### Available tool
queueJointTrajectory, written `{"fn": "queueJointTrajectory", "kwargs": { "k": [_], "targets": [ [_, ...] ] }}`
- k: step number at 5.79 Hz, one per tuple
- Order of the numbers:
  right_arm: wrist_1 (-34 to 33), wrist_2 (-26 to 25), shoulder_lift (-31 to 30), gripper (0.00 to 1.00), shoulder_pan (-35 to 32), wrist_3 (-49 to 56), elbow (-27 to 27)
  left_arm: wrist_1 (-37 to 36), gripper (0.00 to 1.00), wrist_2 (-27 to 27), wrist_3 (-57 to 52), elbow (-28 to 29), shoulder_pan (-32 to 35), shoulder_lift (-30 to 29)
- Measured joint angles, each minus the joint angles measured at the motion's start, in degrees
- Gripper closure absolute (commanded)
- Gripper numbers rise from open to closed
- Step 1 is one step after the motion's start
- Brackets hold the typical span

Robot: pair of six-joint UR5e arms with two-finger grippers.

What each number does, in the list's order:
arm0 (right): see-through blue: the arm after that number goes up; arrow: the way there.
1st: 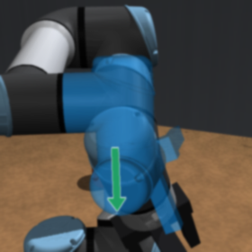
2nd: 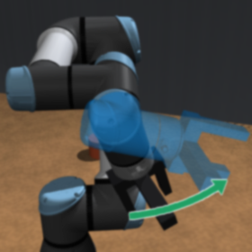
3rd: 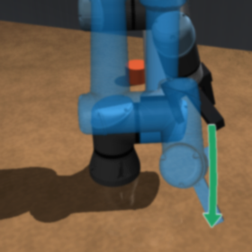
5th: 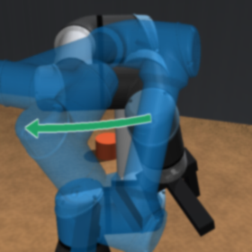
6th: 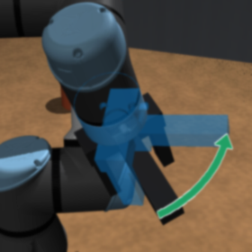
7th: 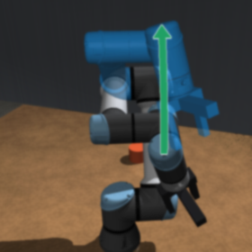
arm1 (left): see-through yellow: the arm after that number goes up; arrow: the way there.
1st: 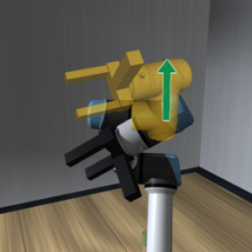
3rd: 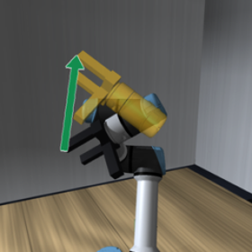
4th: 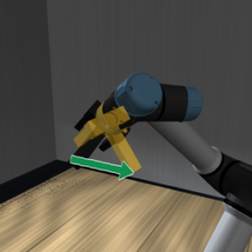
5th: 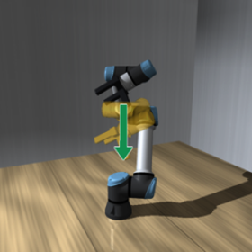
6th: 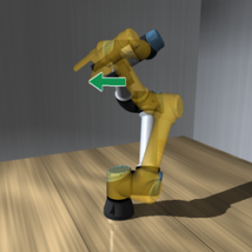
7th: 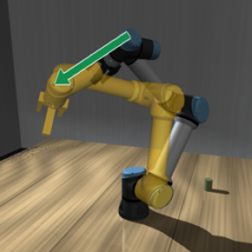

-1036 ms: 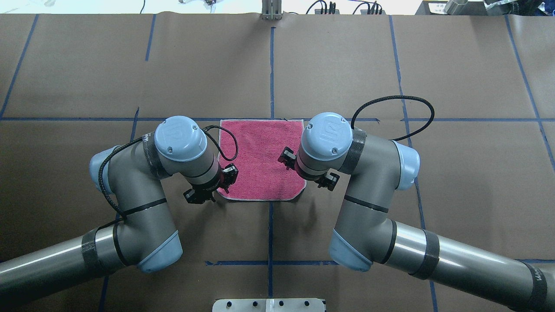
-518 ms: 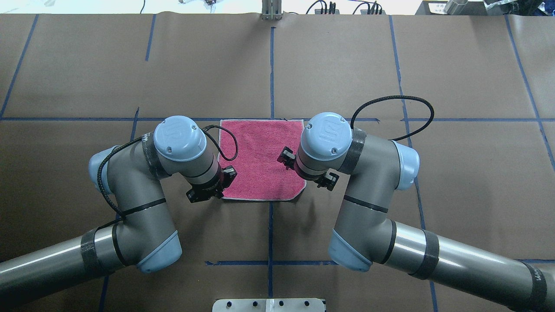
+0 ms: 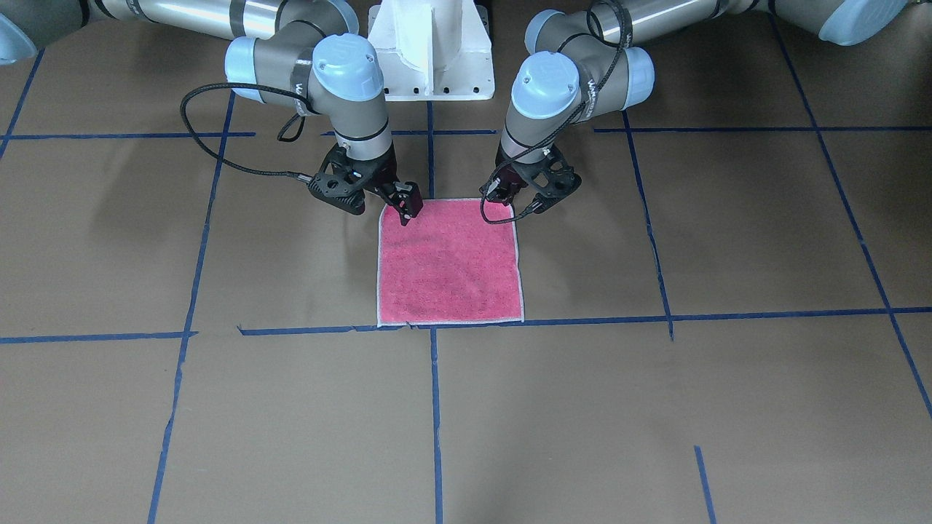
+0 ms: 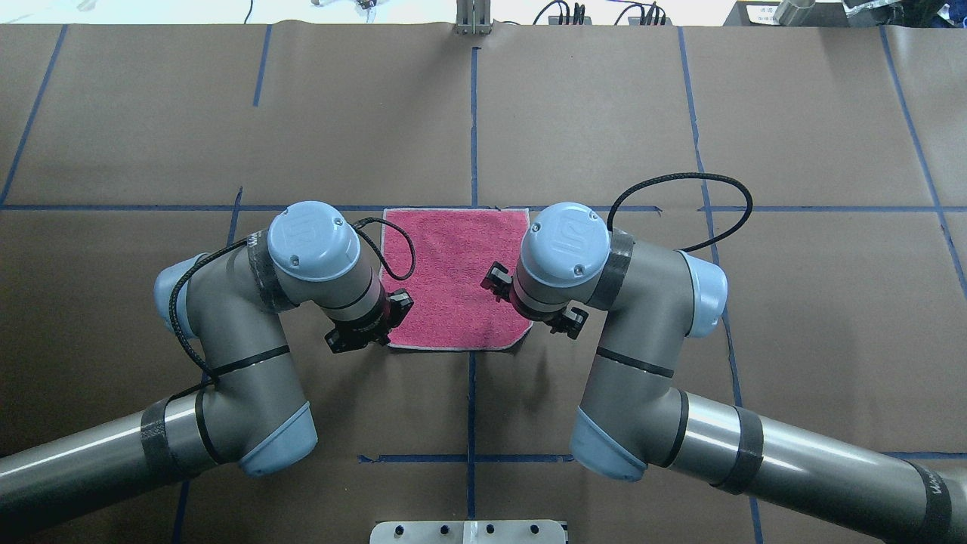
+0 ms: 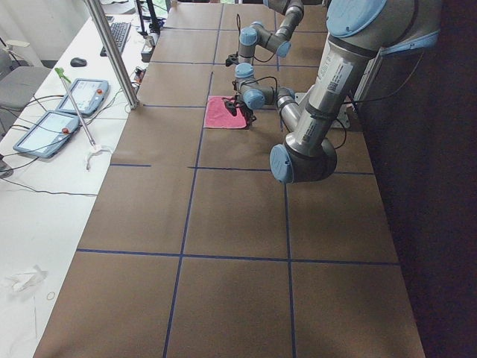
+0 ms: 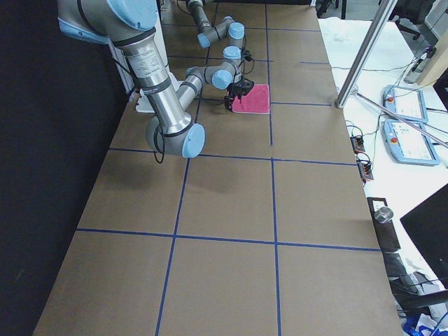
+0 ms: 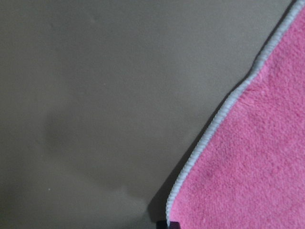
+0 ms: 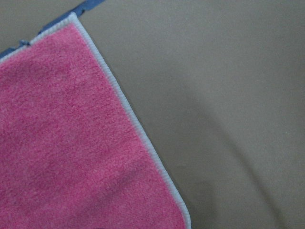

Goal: Fold towel twice with both arms

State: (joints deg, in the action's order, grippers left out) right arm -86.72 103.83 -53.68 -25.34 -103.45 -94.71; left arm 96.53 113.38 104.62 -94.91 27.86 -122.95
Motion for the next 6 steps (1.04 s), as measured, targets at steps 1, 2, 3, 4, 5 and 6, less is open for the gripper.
{"fn": "queueJointTrajectory", "kwargs": {
  "k": [1,2,3,4,5,6],
  "targets": [
    [0.0,-0.1,-0.2,0.0,1.5,-1.8,0.1,0.0,0.97,0.0,0.0,0.0,0.0,0.0],
    [0.1,-0.2,-0.4,0.0,2.5,-2.8,0.2,0.0,0.97,0.0,0.1,0.0,0.0,0.0],
    [0.1,-0.2,-0.7,0.0,2.8,-3.1,0.2,0.0,0.97,0.0,0.1,0.0,0.0,0.0],
    [0.1,-0.2,-1.0,0.0,2.5,-3.1,0.0,0.0,0.97,0.0,0.0,-0.1,0.0,0.0],
    [0.3,-0.2,-1.0,0.0,2.0,-2.8,-0.1,0.0,0.97,-0.1,0.0,-0.1,0.0,0.0],
    [1.2,-0.2,-1.2,0.02,1.7,-2.7,0.0,0.0,0.97,-0.1,0.0,-0.1,0.0,0.1]
  ]
}}
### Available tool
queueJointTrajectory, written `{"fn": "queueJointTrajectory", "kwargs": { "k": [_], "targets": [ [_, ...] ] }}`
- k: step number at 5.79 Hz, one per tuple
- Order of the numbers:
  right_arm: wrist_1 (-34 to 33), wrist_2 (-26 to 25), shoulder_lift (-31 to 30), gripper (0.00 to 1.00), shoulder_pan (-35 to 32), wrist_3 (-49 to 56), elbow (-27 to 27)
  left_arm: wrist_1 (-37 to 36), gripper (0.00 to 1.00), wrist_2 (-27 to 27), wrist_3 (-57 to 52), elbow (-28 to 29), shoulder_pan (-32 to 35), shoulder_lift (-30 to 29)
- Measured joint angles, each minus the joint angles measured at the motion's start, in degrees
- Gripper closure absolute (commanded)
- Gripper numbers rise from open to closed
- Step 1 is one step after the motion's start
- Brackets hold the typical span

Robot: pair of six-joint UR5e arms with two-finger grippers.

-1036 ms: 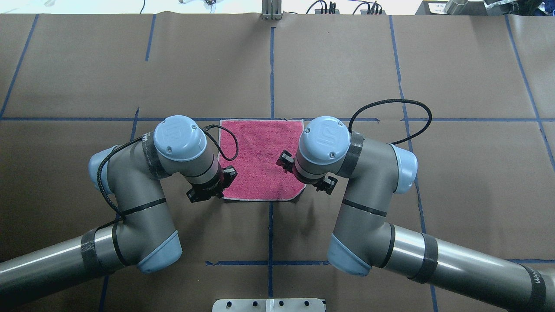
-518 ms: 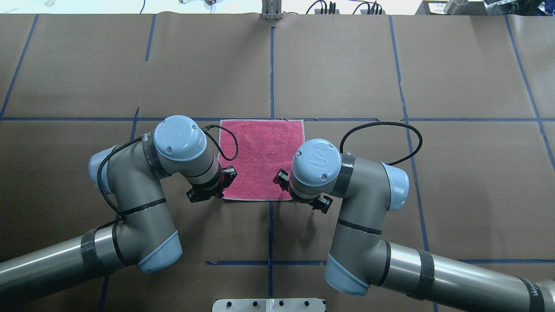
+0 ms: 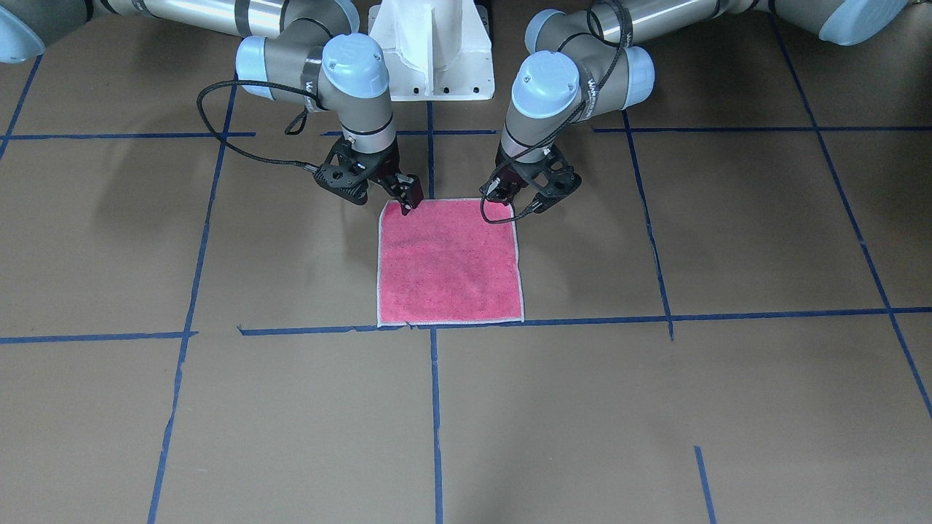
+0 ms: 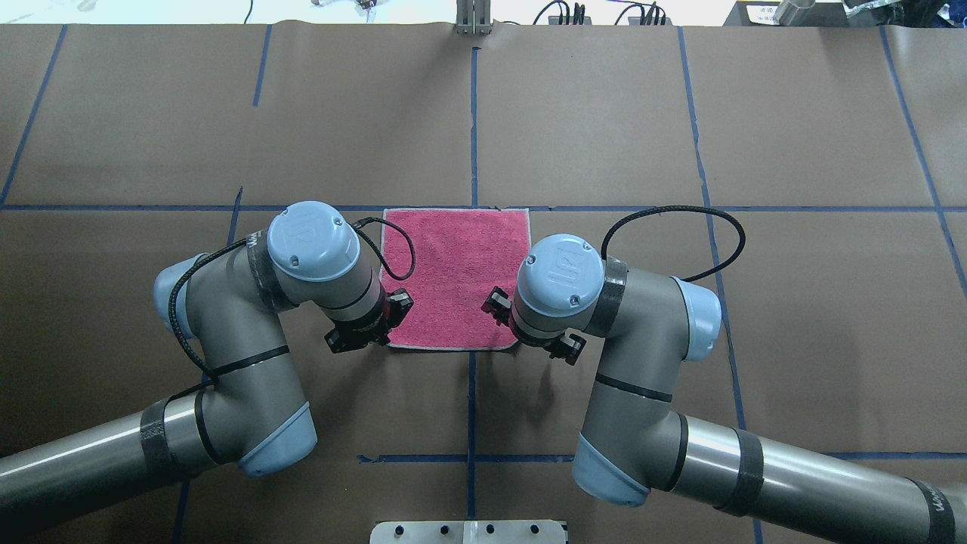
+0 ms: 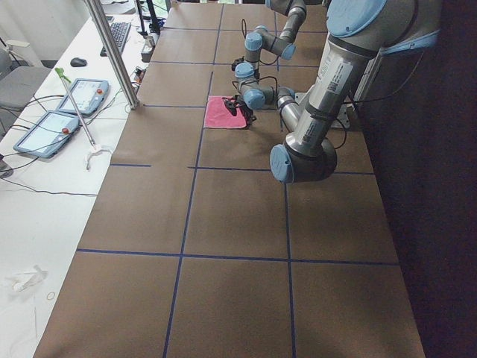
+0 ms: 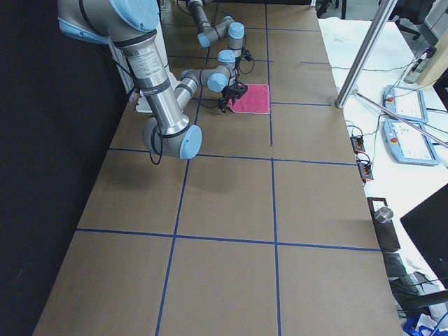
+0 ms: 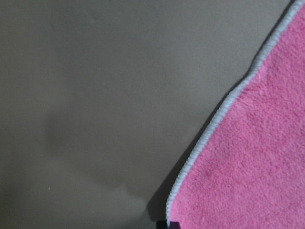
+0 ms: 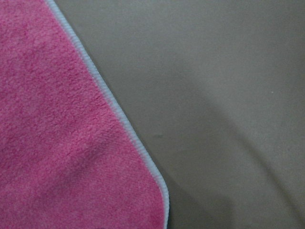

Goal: Fold towel twice with both arms

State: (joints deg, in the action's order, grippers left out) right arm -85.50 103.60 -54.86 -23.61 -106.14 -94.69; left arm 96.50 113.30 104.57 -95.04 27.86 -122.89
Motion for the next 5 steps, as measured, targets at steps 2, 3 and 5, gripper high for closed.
{"fn": "queueJointTrajectory", "kwargs": {
  "k": [2,3,5],
  "targets": [
    [1.7,-0.1,-0.2,0.33,-0.1,0.1,0.4,-0.1,0.97,0.0,-0.1,0.0,0.0,0.0],
    [2.1,0.0,-0.2,0.58,-0.1,0.0,0.4,-0.1,0.97,0.0,-0.1,-0.1,0.0,0.0],
    [2.5,0.0,-0.3,0.9,-0.2,0.0,0.5,-0.1,0.97,0.0,-0.1,-0.1,0.0,0.0]
  ]
}}
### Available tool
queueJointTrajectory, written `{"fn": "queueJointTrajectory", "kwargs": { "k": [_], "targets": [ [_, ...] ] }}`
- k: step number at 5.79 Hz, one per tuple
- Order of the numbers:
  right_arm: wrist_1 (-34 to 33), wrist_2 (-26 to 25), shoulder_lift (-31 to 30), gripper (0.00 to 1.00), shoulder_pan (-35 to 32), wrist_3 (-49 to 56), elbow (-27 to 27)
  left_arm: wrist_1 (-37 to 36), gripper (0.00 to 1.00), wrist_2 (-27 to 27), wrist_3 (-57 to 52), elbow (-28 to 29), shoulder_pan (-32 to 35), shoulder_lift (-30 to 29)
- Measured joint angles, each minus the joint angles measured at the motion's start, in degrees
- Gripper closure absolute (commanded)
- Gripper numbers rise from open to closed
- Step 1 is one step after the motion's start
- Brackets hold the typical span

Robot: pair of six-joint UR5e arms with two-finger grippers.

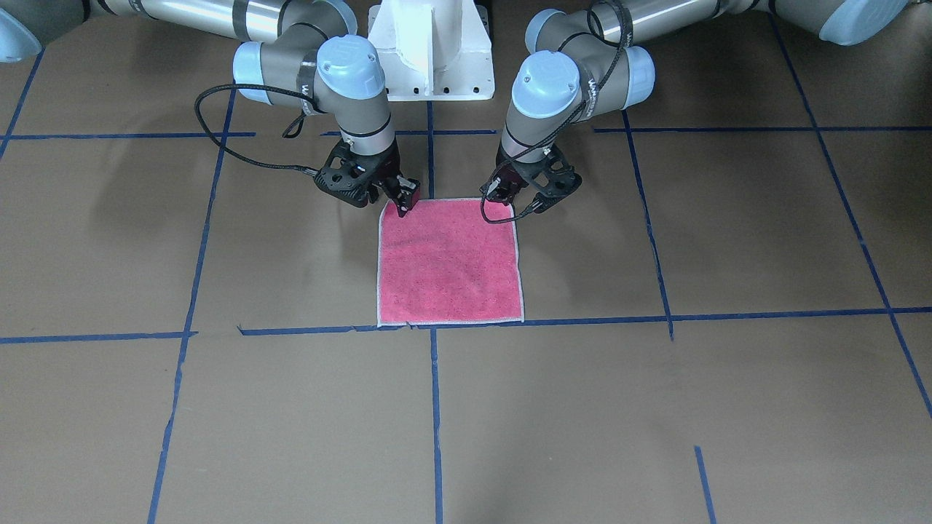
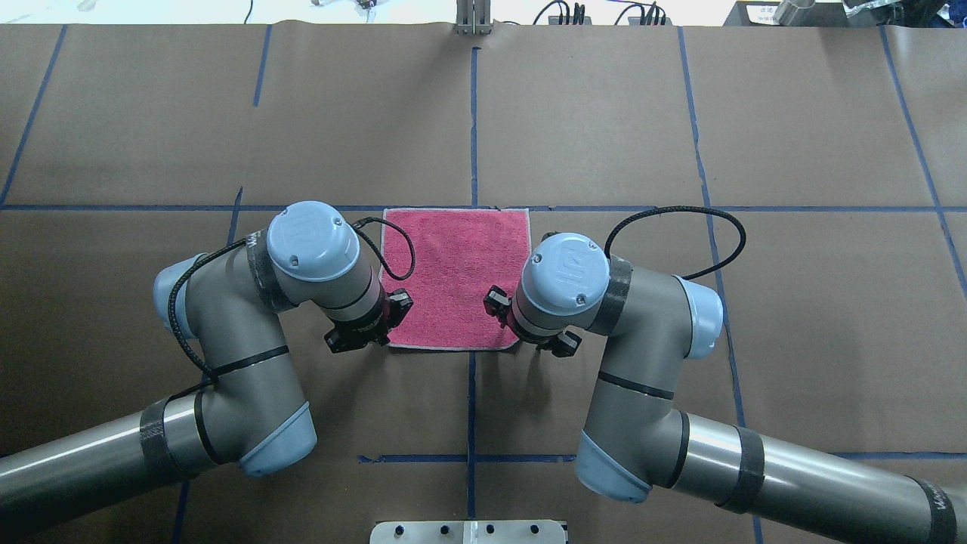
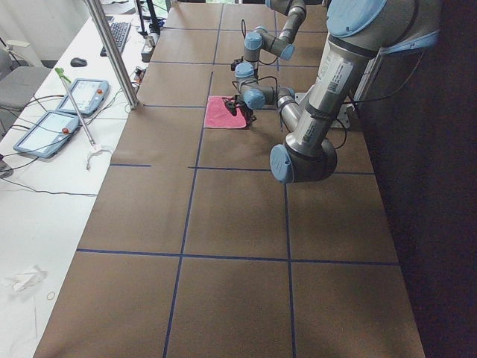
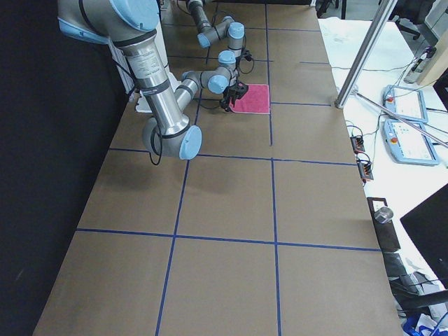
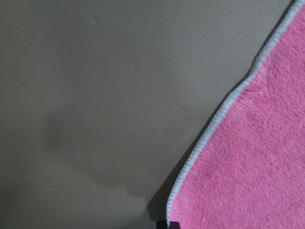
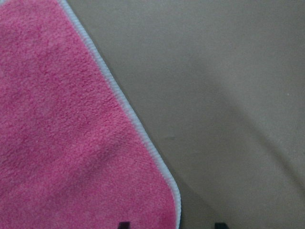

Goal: Fold towel twice with both arms

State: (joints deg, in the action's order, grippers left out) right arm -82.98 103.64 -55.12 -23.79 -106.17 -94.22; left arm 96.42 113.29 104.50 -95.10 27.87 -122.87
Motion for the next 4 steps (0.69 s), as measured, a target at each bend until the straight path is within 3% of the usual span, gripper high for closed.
{"fn": "queueJointTrajectory", "kwargs": {
  "k": [4],
  "targets": [
    [0.0,0.6,-0.1,1.0,-0.1,0.1,-0.1,0.0,0.97,0.0,0.0,-0.2,0.1,-0.1]
  ]
}}
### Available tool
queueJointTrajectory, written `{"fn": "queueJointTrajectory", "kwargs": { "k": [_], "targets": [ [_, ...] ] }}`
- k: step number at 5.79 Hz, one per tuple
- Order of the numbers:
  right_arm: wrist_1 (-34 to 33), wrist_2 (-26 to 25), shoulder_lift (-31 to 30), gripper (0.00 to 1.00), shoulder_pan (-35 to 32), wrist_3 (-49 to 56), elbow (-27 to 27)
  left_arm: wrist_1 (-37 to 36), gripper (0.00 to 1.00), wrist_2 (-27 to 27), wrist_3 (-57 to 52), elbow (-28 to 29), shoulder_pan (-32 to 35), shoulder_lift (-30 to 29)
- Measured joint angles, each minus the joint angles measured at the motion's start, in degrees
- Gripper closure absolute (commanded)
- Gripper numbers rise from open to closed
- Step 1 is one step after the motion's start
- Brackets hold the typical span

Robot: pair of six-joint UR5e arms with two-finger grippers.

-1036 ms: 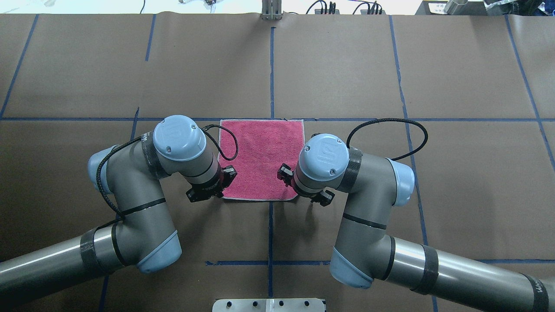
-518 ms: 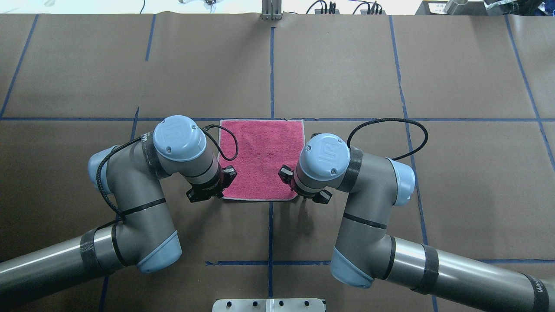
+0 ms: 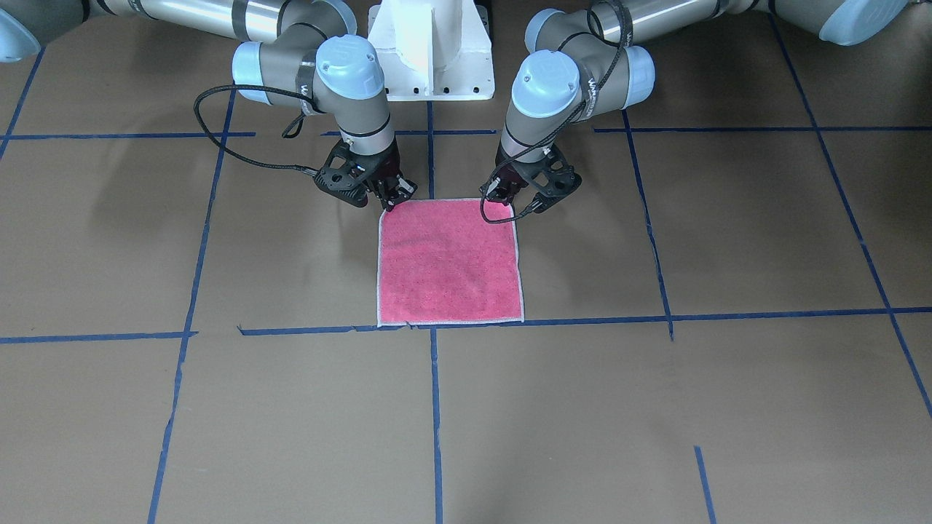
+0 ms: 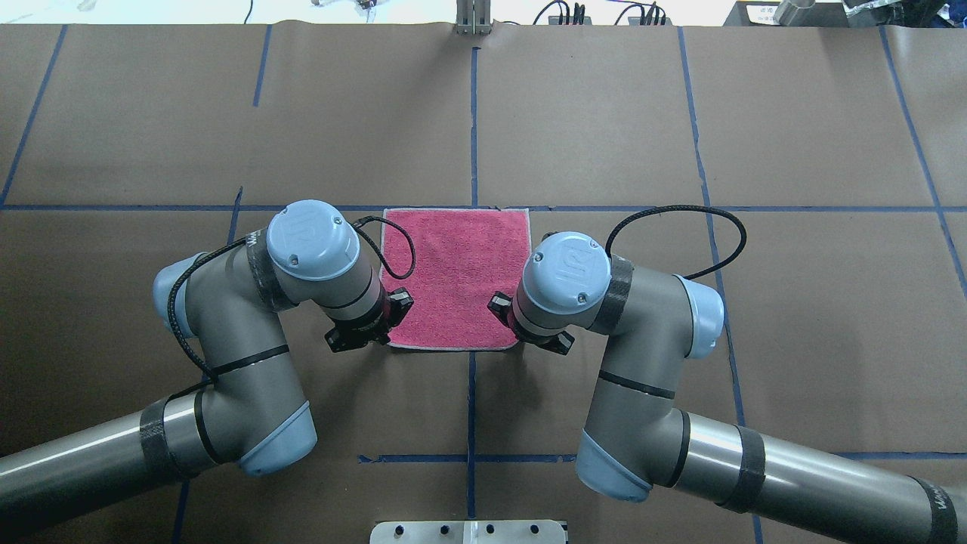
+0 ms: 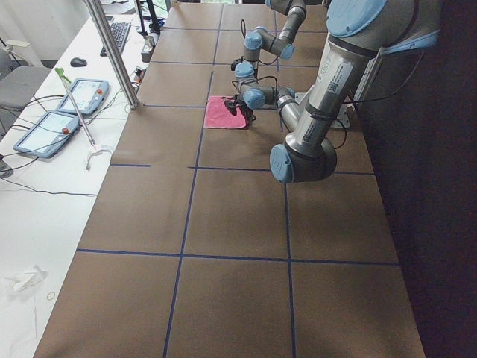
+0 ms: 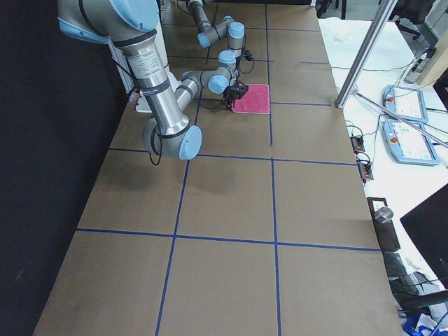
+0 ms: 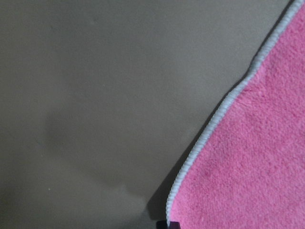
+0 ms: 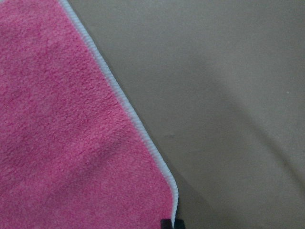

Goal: Fold towel twice with both arms

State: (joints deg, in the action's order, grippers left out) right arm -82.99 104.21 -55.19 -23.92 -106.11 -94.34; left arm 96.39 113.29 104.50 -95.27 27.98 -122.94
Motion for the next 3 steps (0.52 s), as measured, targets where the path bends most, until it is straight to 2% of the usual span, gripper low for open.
{"fn": "queueJointTrajectory", "kwargs": {
  "k": [3],
  "targets": [
    [0.0,0.5,0.1,1.0,-0.6,0.1,-0.4,-0.3,0.99,0.0,-0.1,-0.4,0.1,0.1]
  ]
}}
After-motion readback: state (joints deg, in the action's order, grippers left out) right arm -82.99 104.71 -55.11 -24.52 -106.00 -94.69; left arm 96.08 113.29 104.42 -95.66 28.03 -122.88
